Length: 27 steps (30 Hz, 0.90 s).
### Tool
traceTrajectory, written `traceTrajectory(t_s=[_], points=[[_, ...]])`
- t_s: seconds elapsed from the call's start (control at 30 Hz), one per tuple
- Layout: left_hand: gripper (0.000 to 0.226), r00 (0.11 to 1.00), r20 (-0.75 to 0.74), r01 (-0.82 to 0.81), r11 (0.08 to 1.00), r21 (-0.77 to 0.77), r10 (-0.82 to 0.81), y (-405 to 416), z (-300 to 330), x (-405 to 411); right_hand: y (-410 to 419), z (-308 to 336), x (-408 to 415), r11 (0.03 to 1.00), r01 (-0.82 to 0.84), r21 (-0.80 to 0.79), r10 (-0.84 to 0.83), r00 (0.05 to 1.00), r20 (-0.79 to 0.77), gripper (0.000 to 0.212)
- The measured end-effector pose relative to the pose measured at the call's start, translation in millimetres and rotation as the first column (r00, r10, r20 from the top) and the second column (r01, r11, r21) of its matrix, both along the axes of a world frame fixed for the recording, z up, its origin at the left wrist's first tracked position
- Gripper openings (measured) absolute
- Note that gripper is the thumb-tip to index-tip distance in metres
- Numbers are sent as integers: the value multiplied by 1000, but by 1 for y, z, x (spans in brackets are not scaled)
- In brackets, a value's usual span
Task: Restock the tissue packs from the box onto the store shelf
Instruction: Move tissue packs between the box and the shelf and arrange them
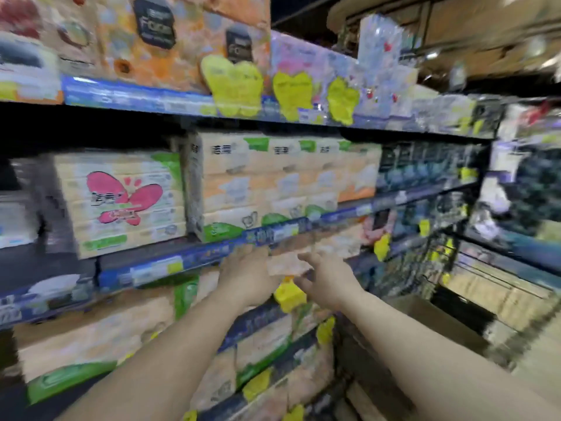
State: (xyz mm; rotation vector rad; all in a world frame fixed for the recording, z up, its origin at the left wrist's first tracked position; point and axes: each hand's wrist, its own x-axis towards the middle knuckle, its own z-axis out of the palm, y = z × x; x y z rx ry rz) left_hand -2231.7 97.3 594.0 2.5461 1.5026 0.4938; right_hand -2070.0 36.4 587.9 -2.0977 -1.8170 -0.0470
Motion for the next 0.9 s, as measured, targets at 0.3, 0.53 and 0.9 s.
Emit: traceTrajectory(t_s=[0.3, 0.53, 0.9], points=[[57, 928, -66, 365, 930, -30, -367, -43, -40, 241, -90, -42, 201, 942, 325, -79, -328, 944, -37, 57], [67, 887, -64, 436, 875, -211, -457, 16, -97, 364, -55, -82, 329, 877, 446, -177, -466, 880, -95, 57], [70, 958, 19, 207, 644, -736, -287, 118, -238, 492, 39, -192, 502, 724, 455, -518, -600, 786, -148, 57]])
